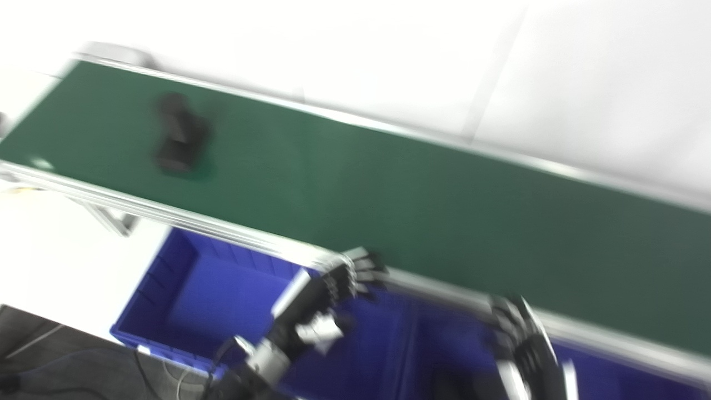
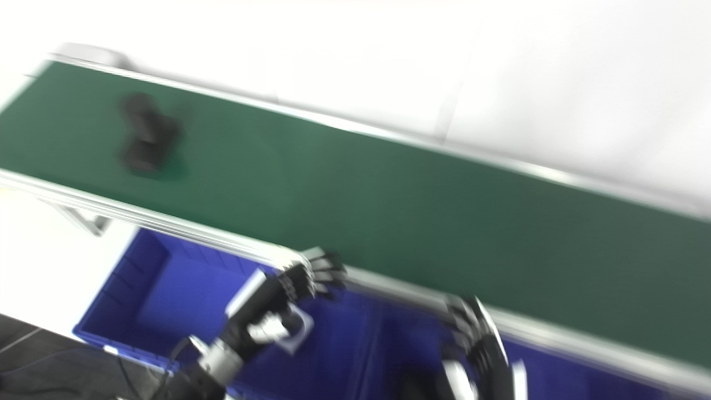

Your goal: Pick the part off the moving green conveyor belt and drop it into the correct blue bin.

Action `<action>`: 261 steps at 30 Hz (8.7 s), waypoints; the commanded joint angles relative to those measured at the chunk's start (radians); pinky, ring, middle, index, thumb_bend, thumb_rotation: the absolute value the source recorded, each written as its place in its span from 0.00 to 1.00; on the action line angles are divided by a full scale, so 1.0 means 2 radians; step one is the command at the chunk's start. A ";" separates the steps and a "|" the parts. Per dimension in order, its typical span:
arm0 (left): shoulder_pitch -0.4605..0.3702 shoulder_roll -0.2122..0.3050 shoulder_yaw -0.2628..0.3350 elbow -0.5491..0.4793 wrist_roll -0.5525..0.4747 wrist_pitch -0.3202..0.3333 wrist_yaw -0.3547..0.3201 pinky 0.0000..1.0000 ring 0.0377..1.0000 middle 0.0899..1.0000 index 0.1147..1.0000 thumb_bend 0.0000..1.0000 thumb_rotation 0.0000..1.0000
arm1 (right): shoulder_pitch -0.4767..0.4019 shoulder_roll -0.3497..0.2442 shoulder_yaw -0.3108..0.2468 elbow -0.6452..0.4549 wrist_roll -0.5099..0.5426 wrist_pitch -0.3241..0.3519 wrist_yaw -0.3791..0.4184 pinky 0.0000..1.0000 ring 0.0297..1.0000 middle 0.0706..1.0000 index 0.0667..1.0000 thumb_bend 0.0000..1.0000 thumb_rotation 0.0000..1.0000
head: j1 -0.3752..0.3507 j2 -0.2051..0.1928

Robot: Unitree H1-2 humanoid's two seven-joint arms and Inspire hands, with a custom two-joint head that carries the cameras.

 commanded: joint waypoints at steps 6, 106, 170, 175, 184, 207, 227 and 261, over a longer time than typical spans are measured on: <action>-0.013 -0.010 -0.010 0.013 0.029 -0.013 0.004 0.63 0.70 0.76 0.82 0.91 0.63 | -0.012 -0.003 -0.008 0.011 0.024 -0.031 0.018 0.55 0.70 0.79 0.87 0.50 0.78 | 0.023 -0.028; -0.025 -0.016 0.020 0.055 -0.008 -0.033 -0.041 0.66 0.73 0.78 0.86 0.92 0.71 | -0.326 0.038 0.038 -0.030 -0.175 0.189 0.049 0.70 0.80 0.82 0.86 0.59 0.62 | -0.153 0.010; 0.010 -0.031 0.003 0.006 0.018 -0.033 -0.051 0.63 0.70 0.75 0.83 0.87 0.67 | -0.510 0.110 0.096 0.323 -0.208 0.159 -0.026 0.71 0.77 0.81 0.83 0.77 0.45 | -0.110 0.039; 0.012 -0.036 -0.001 0.004 0.024 -0.033 -0.046 0.63 0.69 0.74 0.83 0.87 0.67 | -0.516 0.109 0.111 0.336 -0.221 0.157 -0.029 0.73 0.79 0.80 0.83 0.77 0.46 | -0.105 0.040; 0.017 -0.042 -0.009 -0.002 0.026 -0.033 -0.039 0.63 0.69 0.74 0.82 0.88 0.67 | -0.510 0.110 0.124 0.347 -0.226 0.153 -0.034 0.78 0.85 0.85 0.84 0.77 0.43 | -0.096 0.046; 0.026 -0.045 -0.030 -0.017 0.028 -0.033 -0.023 0.63 0.69 0.74 0.81 0.86 0.68 | -0.520 0.123 0.102 0.417 -0.233 0.089 -0.148 0.57 0.57 0.52 0.66 0.61 0.04 | -0.093 0.056; 0.028 -0.032 -0.036 -0.031 -0.001 -0.028 -0.026 0.63 0.70 0.74 0.81 0.88 0.70 | -0.516 0.123 0.095 0.405 -0.235 0.083 -0.177 0.48 0.43 0.50 0.43 0.52 0.00 | -0.098 0.064; 0.014 -0.010 -0.017 -0.024 -0.024 -0.022 -0.029 0.63 0.71 0.75 0.81 0.90 0.70 | -0.404 0.072 0.018 0.006 -0.171 0.182 -0.064 0.39 0.41 0.48 0.47 0.52 0.00 | -0.178 0.079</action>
